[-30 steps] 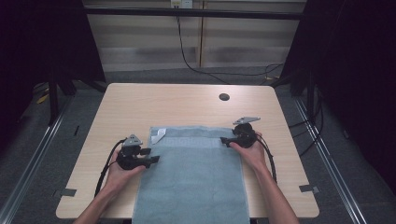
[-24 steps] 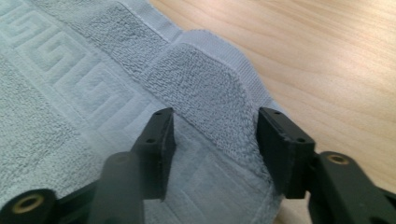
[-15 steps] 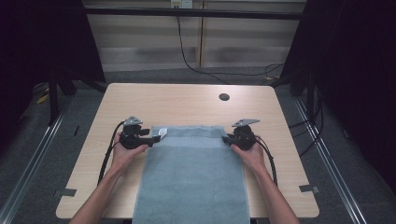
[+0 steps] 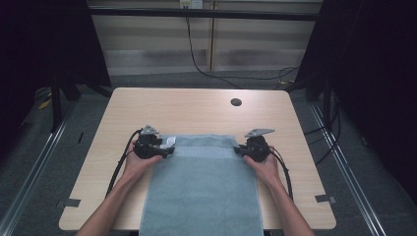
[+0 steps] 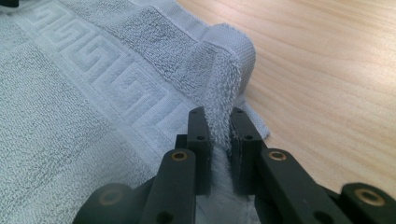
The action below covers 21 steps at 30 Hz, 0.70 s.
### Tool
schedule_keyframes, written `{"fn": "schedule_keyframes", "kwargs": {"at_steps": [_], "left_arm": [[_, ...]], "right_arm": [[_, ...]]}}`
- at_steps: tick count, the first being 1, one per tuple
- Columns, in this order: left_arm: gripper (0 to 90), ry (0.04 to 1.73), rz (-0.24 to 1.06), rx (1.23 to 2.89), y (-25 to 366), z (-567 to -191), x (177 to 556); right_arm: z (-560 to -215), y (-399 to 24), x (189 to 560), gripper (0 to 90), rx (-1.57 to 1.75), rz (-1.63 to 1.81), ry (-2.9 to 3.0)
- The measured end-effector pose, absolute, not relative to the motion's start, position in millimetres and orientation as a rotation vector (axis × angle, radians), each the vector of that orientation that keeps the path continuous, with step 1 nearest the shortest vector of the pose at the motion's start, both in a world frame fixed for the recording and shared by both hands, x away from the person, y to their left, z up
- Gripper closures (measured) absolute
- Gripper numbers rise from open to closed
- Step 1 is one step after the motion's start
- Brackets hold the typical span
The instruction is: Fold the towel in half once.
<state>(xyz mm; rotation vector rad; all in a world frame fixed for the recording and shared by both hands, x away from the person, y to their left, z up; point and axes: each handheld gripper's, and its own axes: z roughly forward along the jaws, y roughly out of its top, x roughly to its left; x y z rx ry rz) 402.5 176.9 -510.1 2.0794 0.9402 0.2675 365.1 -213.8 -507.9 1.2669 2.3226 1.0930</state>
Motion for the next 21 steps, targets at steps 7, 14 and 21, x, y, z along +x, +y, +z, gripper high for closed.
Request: {"fn": "schedule_keyframes", "kwargs": {"at_steps": [7, 14, 21], "left_arm": [[39.9, 0.84, 0.342, 2.178, 167, -508, 389], [72.3, 0.842, 0.25, 2.138, 171, -507, 387], [83.5, 0.868, 0.184, 2.101, 176, -508, 390]], "right_arm": [[-509, -213, 364, 80.9, 1.279, 1.11, 2.315], [-509, -211, 364, 80.8, 1.281, 1.123, 2.311], [-510, -210, 364, 81.2, 1.293, 1.154, 2.321]]}}
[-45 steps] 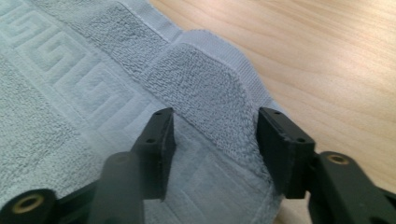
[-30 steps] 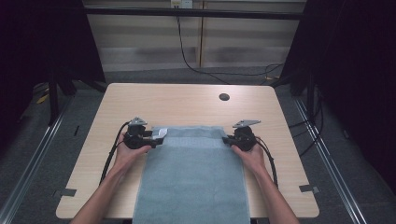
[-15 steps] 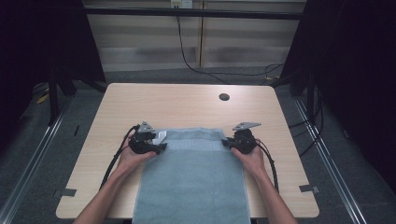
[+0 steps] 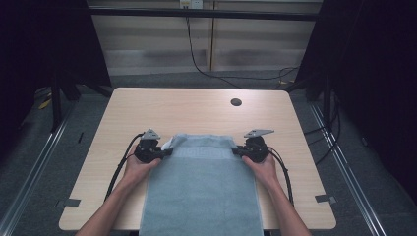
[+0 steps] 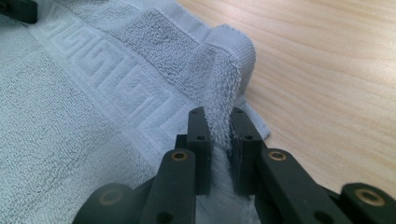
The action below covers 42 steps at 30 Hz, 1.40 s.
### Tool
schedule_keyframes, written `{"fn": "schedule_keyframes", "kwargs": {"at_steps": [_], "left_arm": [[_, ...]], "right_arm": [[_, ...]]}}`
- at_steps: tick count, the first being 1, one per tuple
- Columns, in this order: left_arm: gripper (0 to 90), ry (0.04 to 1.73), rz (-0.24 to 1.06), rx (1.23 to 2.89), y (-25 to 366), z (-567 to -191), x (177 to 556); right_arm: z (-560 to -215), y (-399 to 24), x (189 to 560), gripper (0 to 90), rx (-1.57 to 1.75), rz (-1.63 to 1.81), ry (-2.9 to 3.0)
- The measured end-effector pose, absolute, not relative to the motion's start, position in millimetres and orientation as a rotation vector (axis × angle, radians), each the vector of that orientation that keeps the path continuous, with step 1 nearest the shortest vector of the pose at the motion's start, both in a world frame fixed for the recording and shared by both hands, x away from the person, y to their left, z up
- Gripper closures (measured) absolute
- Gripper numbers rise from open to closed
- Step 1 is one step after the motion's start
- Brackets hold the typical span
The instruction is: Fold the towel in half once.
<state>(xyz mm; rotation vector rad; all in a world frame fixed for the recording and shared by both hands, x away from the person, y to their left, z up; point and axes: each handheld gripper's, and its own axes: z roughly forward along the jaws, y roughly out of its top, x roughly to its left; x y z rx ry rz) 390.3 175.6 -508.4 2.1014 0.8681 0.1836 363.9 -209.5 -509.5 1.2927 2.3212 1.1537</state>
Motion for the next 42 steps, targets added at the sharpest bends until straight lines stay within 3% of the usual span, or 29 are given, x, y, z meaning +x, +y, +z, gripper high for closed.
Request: {"fn": "schedule_keyframes", "kwargs": {"at_steps": [20, 42], "left_arm": [[83.5, 0.84, 0.132, 1.937, 193, -468, 386], [83.5, 0.759, 0.227, 1.802, 213, -375, 409]], "right_arm": [[-459, -221, 362, 83.9, 1.228, 1.391, 2.244], [-368, -214, 400, 84.7, 1.109, 1.491, 2.161]]}}
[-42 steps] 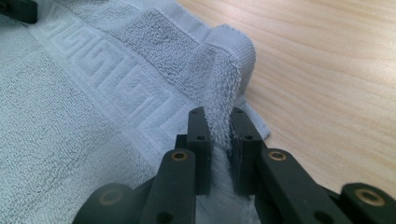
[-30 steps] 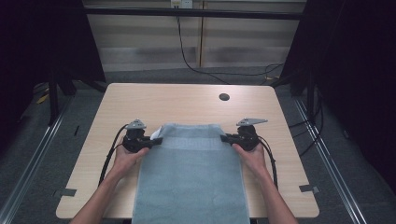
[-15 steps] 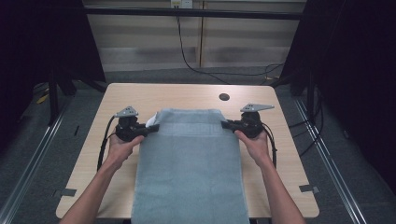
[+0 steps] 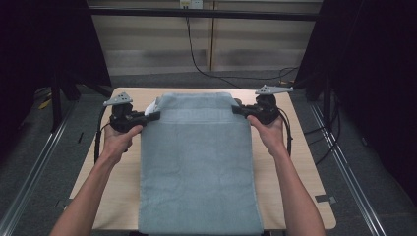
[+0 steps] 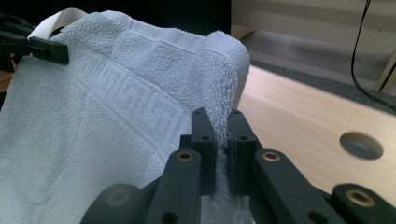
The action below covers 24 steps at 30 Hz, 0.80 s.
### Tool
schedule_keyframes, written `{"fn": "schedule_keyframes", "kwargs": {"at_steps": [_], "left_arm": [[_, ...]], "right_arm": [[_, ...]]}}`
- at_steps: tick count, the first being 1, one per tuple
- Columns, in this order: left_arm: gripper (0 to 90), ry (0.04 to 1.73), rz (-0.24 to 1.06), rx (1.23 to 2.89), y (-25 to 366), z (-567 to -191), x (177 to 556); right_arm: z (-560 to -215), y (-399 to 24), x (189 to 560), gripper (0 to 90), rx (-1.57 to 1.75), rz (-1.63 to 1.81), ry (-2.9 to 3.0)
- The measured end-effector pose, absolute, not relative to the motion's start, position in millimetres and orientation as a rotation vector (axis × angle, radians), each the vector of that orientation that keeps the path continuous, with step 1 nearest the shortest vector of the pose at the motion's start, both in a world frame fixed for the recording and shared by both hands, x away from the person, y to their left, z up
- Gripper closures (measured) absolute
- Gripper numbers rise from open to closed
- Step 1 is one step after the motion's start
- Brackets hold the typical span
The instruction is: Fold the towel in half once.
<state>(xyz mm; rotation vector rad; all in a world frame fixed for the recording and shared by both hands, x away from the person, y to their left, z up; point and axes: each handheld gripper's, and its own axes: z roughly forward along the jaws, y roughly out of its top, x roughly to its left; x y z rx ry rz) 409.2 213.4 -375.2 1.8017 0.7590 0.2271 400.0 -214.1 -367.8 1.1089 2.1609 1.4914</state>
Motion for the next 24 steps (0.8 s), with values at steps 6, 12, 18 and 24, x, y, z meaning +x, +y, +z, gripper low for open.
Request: {"fn": "schedule_keyframes", "kwargs": {"at_steps": [6, 12, 18, 24], "left_arm": [[83.5, 0.748, 0.273, 1.778, 212, -348, 419], [83.6, 0.74, 0.298, 1.751, 208, -325, 429], [83.8, 0.711, 0.326, 1.716, 210, -299, 429], [83.7, 0.688, 0.298, 1.734, 213, -323, 406]], "right_arm": [[-346, -219, 409, 84.7, 1.106, 1.515, 2.132], [-317, -222, 419, 85.0, 1.08, 1.526, 2.087], [-291, -221, 421, 85.1, 1.038, 1.574, 2.036], [-299, -222, 396, 85.1, 0.989, 1.593, 2.07]]}}
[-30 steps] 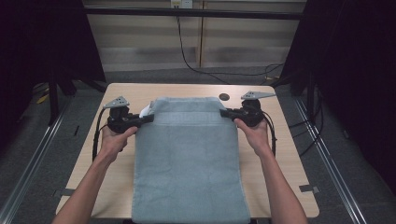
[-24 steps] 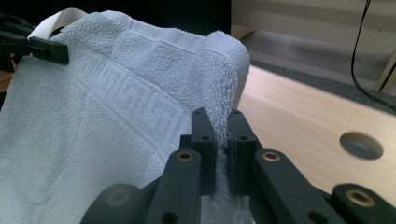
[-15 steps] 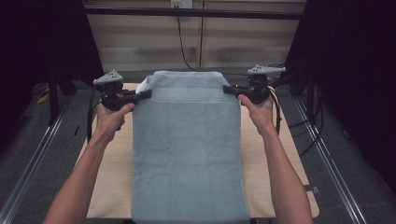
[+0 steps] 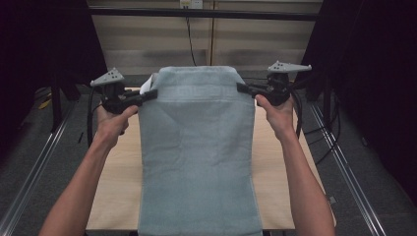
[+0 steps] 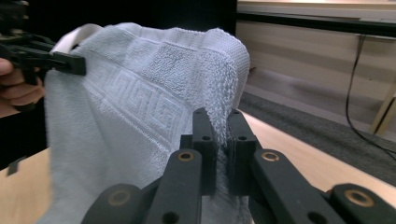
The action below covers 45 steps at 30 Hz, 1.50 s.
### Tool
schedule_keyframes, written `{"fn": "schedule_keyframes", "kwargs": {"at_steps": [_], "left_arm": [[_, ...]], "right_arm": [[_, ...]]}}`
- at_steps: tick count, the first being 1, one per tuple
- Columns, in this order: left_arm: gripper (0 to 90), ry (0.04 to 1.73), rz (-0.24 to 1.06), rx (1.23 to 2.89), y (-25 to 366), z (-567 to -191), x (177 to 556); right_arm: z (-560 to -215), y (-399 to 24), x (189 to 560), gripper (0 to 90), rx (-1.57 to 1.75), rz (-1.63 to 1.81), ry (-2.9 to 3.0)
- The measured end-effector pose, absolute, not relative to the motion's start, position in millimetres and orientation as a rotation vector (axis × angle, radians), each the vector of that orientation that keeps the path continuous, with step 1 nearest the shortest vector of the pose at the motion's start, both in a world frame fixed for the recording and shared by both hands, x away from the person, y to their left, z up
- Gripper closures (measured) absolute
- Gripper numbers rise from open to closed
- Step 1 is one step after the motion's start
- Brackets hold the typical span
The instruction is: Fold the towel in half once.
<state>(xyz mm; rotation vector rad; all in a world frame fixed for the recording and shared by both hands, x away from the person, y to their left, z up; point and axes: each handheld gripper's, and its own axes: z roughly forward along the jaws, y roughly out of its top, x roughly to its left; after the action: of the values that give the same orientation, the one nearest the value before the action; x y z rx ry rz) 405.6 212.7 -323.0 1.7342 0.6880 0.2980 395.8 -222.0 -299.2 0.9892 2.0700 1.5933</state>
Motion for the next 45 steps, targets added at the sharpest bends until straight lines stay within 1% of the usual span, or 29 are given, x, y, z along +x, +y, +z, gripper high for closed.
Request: {"fn": "schedule_keyframes", "kwargs": {"at_steps": [1, 2, 5, 7, 9, 11, 12, 13, 15, 16, 19, 21, 23, 25, 27, 29, 30, 33, 35, 37, 38, 39, 40, 41, 42, 44, 45], "left_arm": [[83.8, 0.688, 0.298, 1.734, 213, -323, 406], [83.9, 0.696, 0.267, 1.76, 213, -334, 396], [83.8, 0.678, 0.255, 1.791, 212, -347, 380], [83.8, 0.671, 0.259, 1.793, 212, -349, 375], [83.7, 0.652, 0.256, 1.795, 215, -348, 359], [83.7, 0.64, 0.246, 1.775, 218, -344, 346], [83.8, 0.64, 0.246, 1.775, 218, -344, 346], [83.8, 0.632, 0.249, 1.782, 219, -342, 341], [83.8, 0.629, 0.254, 1.791, 222, -341, 329], [83.8, 0.633, 0.246, 1.777, 225, -344, 319], [83.8, 0.632, 0.246, 1.792, 225, -351, 310], [83.8, 0.638, 0.228, 1.803, 225, -362, 299], [83.7, 0.641, 0.212, 1.805, 225, -367, 295], [83.7, 0.641, 0.178, 1.827, 223, -381, 279], [83.5, 0.631, 0.187, 1.852, 223, -389, 269], [83.4, 0.641, 0.148, 1.864, 224, -399, 263], [83.4, 0.651, 0.154, 1.871, 224, -404, 261], [83.4, 0.695, 0.119, 1.886, 222, -424, 256], [83.4, 0.691, 0.09, 1.922, 219, -435, 252], [83.3, 0.686, 0.088, 1.971, 216, -444, 248], [83.2, 0.695, 0.073, 1.982, 218, -449, 250], [83.2, 0.695, 0.073, 1.982, 218, -449, 250], [83.0, 0.737, 0.026, 1.996, 220, -461, 253], [82.8, 0.737, 0.026, 1.996, 220, -461, 253], [82.6, 0.75, -0.008, 2.031, 219, -474, 253], [82.6, 0.757, -0.013, 2.096, 215, -484, 252], [82.5, 0.757, -0.013, 2.096, 215, -484, 252]], "right_arm": [[-299, -222, 396, 85.1, 0.989, 1.593, 2.07], [-307, -226, 382, 85.0, 0.983, 1.623, 2.073], [-316, -229, 365, 85.0, 0.976, 1.636, 2.086], [-324, -230, 353, 85.1, 0.981, 1.633, 2.099], [-329, -229, 341, 85.1, 0.97, 1.622, 2.121], [-331, -228, 328, 85.1, 0.961, 1.618, 2.131], [-331, -228, 328, 85.1, 0.961, 1.618, 2.131], [-331, -228, 316, 85.0, 0.954, 1.634, 2.141], [-331, -228, 312, 85.0, 0.955, 1.645, 2.142], [-329, -227, 303, 85.0, 0.941, 1.679, 2.146], [-329, -225, 295, 85.0, 0.929, 1.661, 2.153], [-336, -224, 285, 85.0, 0.94, 1.625, 2.177], [-344, -224, 279, 85.0, 0.953, 1.61, 2.195], [-353, -225, 270, 85.0, 0.967, 1.597, 2.204], [-363, -227, 261, 85.0, 0.979, 1.584, 2.223], [-372, -227, 252, 85.0, 0.989, 1.567, 2.247], [-377, -226, 249, 85.0, 0.998, 1.553, 2.26], [-397, -223, 242, 85.0, 1.027, 1.487, 2.312], [-411, -223, 240, 85.0, 1.055, 1.478, 2.334], [-425, -224, 239, 85.0, 1.09, 1.463, 2.364], [-432, -225, 238, 85.0, 1.111, 1.469, 2.375], [-432, -225, 238, 85.0, 1.111, 1.469, 2.375], [-448, -223, 236, 84.9, 1.142, 1.458, 2.412], [-452, -221, 235, 84.9, 1.14, 1.43, 2.435], [-459, -217, 234, 84.9, 1.126, 1.374, 2.47], [-467, -213, 233, 84.9, 1.129, 1.331, 2.496], [-472, -211, 233, 84.8, 1.135, 1.308, 2.516]]}}
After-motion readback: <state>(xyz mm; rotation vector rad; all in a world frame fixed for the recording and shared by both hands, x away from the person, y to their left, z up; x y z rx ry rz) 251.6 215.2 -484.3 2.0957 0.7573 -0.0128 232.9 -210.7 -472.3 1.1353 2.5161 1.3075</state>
